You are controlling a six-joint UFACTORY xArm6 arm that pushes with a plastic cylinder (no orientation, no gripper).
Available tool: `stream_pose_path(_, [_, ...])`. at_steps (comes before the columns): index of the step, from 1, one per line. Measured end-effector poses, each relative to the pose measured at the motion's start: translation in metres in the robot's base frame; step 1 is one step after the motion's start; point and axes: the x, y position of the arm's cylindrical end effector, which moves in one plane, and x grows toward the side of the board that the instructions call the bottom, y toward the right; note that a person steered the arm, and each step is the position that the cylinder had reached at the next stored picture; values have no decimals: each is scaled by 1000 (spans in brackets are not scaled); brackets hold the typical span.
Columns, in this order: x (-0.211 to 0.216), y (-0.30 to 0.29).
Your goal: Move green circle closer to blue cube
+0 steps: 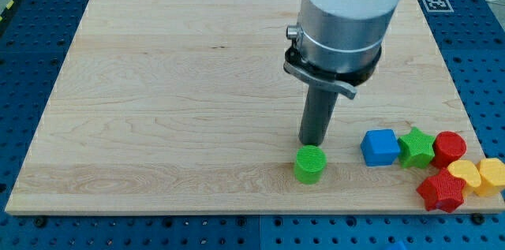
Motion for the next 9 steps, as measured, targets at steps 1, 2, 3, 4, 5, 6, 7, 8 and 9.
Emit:
stream_pose_path(1, [-4,-11])
stream_pose_path(2, [-4,-31])
stream_pose_path(3, [6,-49])
stream_pose_path(4, [23,-50])
stream_pose_path(5, [36,-45])
stream_pose_path(6, [34,-20])
stream_pose_path(7, [32,0])
stream_pose_path(8, [32,10])
stream_pose_path(9, [32,11])
